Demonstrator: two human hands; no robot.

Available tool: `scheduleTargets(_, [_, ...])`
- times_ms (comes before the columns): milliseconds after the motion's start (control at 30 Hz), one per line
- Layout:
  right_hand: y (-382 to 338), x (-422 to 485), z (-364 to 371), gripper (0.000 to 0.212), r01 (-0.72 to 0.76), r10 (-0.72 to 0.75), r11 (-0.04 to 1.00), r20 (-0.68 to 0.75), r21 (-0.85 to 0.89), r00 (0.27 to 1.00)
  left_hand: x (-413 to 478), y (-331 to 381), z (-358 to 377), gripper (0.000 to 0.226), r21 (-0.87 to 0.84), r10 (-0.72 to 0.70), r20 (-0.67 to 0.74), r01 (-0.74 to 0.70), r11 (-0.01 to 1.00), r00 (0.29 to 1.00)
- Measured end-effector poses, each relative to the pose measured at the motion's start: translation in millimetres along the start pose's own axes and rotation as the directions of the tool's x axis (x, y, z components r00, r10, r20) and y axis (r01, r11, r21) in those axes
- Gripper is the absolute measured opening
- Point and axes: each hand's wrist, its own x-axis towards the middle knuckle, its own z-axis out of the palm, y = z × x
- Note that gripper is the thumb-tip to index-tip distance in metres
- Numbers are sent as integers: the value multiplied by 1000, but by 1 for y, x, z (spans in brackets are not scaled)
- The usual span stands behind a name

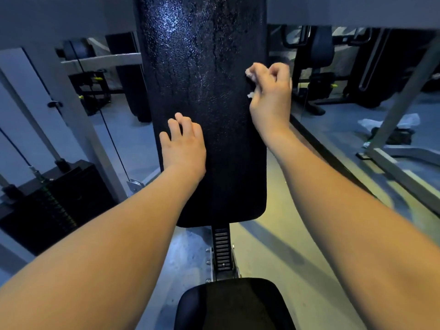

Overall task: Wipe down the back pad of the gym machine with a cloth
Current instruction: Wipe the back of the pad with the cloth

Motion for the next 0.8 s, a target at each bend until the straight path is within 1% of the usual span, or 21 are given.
scheduleTargets(67, [2,-37,-5,44,13,-12,1000,58,-6,998,0,0,1,111,2,-6,-1,6,1000,1000])
scheduleTargets(167, [5,-86,-16,48,153,-142,988,229,-31,963,-1,0,1,116,-2,-5,10,5,1000,1000])
scheduleTargets(233, [14,-77,-20,45,260,-240,965,289,-33,927,-1,-1,1,119,-9,-2,19,2,1000,1000])
scheduleTargets(267, [15,-60,-20,43,280,-259,959,290,-34,921,-1,-1,0,119,-13,-2,23,2,1000,1000])
scheduleTargets(300, [15,-41,-18,40,272,-254,961,255,-41,933,-2,-1,0,120,-17,-3,26,4,1000,1000])
scheduleTargets(333, [14,-21,-15,34,234,-220,971,198,-50,955,-2,-1,0,119,-18,-7,25,7,1000,1000])
scheduleTargets(400, [6,7,-7,24,106,-100,990,70,-93,993,-3,-1,-1,120,-13,-8,15,8,1000,1000])
scheduleTargets(467, [-2,1,0,25,1,-3,996,-22,-92,1000,-4,-1,0,121,-14,1,6,-1,1000,1000])
scheduleTargets(500, [-6,-14,1,29,-7,5,998,-25,-70,1000,-6,-1,1,121,-16,3,4,-3,1000,1000])
scheduleTargets(533, [-8,-34,2,33,17,-16,999,15,-50,1000,-6,-1,2,120,-18,3,2,-3,1000,1000])
scheduleTargets(567, [-7,-55,1,38,74,-71,997,90,-32,993,-7,-1,3,119,-19,2,1,-2,1000,1000])
scheduleTargets(633, [-2,-82,-8,41,222,-215,975,247,-2,945,-7,0,5,115,-23,1,3,-1,1000,1000])
scheduleTargets(667, [3,-78,-11,40,282,-269,959,283,-6,921,-6,0,5,114,-26,0,1,0,1000,1000])
scheduleTargets(733, [11,-46,-13,36,350,-324,936,279,-48,904,-6,-1,5,114,-28,3,4,-3,1000,1000])
scheduleTargets(767, [12,-25,-13,33,348,-324,935,232,-71,917,-6,-1,5,114,-28,7,6,-7,1000,1000])
scheduleTargets(800, [11,-2,-12,29,306,-288,948,176,-88,941,-7,-2,4,115,-31,8,5,-8,999,1000])
